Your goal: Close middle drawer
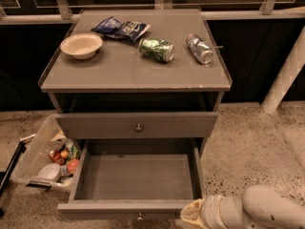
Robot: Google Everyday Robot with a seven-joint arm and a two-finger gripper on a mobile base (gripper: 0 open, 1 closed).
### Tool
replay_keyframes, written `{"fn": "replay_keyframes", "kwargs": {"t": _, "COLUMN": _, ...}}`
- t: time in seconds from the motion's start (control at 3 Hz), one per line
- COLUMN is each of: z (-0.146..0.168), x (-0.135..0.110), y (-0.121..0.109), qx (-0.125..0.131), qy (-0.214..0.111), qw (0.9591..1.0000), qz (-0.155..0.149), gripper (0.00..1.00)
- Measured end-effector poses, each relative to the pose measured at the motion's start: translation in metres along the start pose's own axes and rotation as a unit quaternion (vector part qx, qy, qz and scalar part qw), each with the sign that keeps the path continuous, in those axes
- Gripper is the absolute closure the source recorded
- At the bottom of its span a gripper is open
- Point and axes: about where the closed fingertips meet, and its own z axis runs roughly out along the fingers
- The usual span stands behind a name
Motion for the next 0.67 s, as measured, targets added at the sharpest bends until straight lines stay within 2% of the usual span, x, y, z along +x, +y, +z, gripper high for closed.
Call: {"fn": "replay_keyframes", "kwargs": {"t": 0.67, "z": 0.052, "x": 0.033, "y": 0.013, "qx": -0.007, "qy": 0.005, "qw": 0.9999, "qz": 0.007, "gripper": 1.00}}
